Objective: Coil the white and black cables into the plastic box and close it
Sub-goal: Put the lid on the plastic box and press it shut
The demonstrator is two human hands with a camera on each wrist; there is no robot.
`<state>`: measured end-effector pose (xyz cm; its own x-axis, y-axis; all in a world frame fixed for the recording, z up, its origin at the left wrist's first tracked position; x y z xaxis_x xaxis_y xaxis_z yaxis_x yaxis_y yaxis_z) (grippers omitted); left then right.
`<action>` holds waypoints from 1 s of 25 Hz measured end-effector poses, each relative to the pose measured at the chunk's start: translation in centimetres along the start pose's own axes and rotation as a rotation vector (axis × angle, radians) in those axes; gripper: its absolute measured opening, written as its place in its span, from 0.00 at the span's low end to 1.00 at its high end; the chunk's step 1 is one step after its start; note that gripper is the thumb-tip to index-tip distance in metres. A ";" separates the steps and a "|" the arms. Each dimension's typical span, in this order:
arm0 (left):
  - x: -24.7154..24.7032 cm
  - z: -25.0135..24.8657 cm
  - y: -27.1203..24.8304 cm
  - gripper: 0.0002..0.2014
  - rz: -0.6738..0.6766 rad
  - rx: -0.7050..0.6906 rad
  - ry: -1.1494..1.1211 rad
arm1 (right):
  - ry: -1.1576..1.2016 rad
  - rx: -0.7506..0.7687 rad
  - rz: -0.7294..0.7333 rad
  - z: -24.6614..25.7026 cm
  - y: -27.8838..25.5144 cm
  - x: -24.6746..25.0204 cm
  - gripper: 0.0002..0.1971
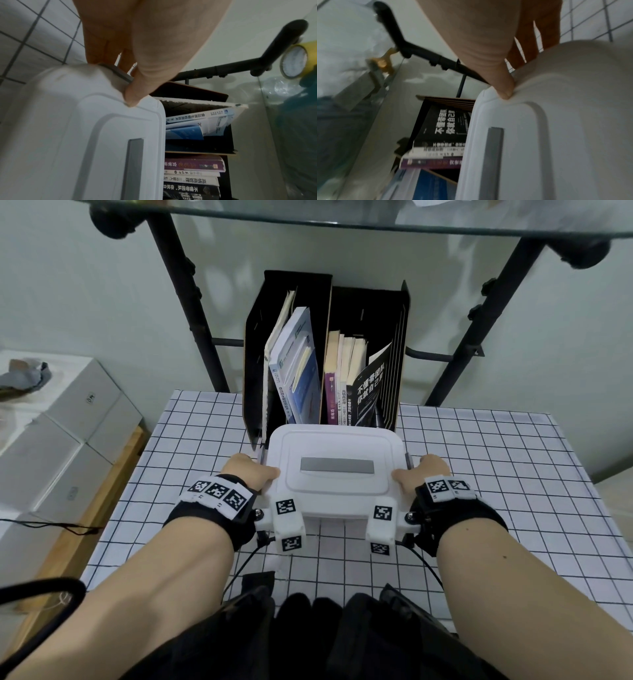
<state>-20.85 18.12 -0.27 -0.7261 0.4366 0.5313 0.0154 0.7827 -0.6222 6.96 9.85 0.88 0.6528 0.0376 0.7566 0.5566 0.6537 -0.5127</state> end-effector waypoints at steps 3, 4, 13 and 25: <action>0.0 0.1 0.4 0.17 0.047 0.001 0.025 | 0.013 -0.038 0.045 -0.4 0.4 -0.1 0.16; -0.1 0.1 0.6 0.17 0.051 -0.007 0.030 | 0.004 -0.036 0.053 -0.3 0.3 -0.1 0.16; 0.0 -0.2 0.4 0.16 0.064 -0.046 0.052 | -0.025 0.074 -0.021 0.2 0.4 -0.2 0.08; 0.0 -0.2 0.4 0.16 0.066 -0.058 0.052 | -0.087 0.156 -0.123 0.8 -0.4 -0.2 0.04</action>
<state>-20.68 18.50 -0.36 -0.6852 0.5098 0.5202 0.1029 0.7748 -0.6238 6.21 10.22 1.24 0.5342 0.0107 0.8453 0.5390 0.7660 -0.3503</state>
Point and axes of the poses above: each hand's wrist, its own y-axis towards the middle knuckle, its own x-axis out of the back of the hand, z = x × y, the point moved 3 cm from there along y, towards the middle knuckle, and after that the axes turned 7 degrees about z, right-handed, at the moved point
